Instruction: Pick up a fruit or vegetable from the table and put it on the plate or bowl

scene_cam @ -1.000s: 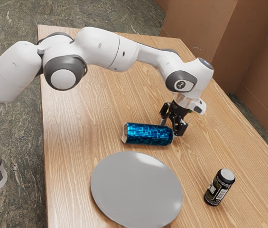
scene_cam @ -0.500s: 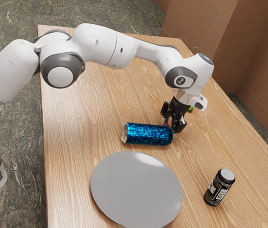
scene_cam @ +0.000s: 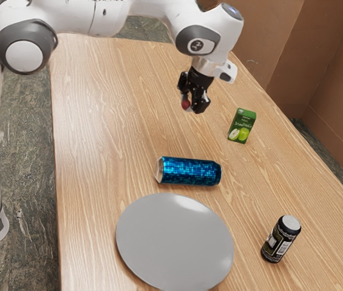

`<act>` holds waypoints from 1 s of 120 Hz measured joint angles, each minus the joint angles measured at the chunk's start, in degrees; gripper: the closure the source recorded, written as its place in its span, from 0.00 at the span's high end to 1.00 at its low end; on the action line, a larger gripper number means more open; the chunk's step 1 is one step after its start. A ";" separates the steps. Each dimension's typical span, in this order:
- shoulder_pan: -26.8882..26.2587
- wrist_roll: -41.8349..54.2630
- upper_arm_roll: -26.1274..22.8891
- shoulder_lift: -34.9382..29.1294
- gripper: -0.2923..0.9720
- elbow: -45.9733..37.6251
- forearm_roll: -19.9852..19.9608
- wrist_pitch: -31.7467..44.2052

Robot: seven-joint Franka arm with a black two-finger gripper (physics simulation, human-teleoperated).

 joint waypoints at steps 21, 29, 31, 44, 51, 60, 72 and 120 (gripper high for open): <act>-18.19 -0.54 0.09 -12.22 0.33 -12.04 -0.31 -0.42; -16.81 -1.01 0.09 -16.46 0.33 -17.31 -0.54 -0.49; -16.28 -1.15 0.09 -17.22 0.33 -18.39 -0.66 -0.50; -19.37 -2.12 -0.16 -21.24 0.33 -23.63 -1.12 -0.54; -22.35 -2.77 -0.33 -23.01 0.33 -26.03 -1.24 -0.57; -26.22 -3.77 -0.83 -23.74 0.33 -27.30 -1.45 -0.59; -28.65 -5.42 -3.98 -23.68 0.33 -27.76 -2.29 -0.54; -32.76 -11.76 -10.68 -12.48 0.33 -17.30 -5.23 1.59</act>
